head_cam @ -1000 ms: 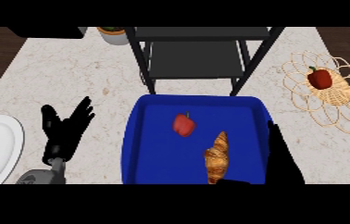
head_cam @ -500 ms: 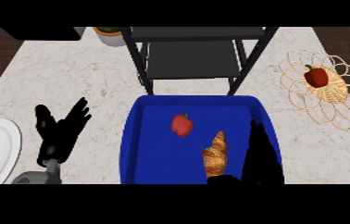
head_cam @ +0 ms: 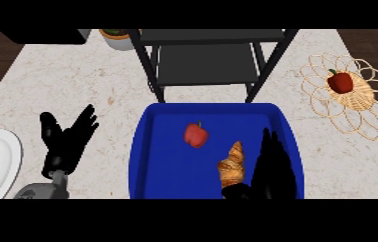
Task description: Pick the croissant from the tray and place it in the tiered shelf
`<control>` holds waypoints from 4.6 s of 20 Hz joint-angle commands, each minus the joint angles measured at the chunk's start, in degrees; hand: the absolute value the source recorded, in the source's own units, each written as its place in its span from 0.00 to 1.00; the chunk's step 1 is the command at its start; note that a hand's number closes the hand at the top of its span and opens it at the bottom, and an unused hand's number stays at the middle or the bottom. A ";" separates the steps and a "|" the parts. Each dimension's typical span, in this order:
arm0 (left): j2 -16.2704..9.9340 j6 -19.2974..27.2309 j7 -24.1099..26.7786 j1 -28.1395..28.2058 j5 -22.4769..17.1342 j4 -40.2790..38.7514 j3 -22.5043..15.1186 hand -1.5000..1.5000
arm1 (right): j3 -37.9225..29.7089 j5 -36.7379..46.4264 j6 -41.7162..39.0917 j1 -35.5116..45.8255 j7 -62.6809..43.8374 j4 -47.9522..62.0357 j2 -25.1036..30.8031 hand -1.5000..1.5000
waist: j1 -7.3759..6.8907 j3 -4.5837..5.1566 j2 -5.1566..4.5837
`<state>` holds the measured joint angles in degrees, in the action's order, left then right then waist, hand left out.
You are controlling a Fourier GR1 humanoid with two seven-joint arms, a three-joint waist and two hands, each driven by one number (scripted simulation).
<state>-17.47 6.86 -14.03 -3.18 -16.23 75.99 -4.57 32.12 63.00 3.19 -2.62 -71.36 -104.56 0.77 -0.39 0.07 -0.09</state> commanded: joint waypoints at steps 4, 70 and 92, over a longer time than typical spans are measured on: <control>-0.79 -1.01 -0.73 0.70 -0.44 1.44 0.86 0.50 | 0.76 0.77 4.87 2.91 -13.85 8.37 -0.73 0.00 | -0.43 -0.05 0.03; 2.32 -3.50 -1.96 -0.07 2.66 0.67 4.17 0.50 | -9.41 -22.95 -5.84 72.87 -5.41 11.26 0.31 1.00 | 0.57 0.00 0.40; 1.88 -6.18 -2.06 -1.75 2.97 -0.70 6.31 0.50 | -27.09 -25.31 -8.98 83.25 22.19 42.82 7.37 1.00 | -0.28 -0.02 -0.07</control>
<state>-14.18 2.73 -15.64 -3.20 -11.96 76.57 -0.11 6.34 37.23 -6.21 80.34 -53.06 -66.23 7.40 -0.73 0.03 -0.11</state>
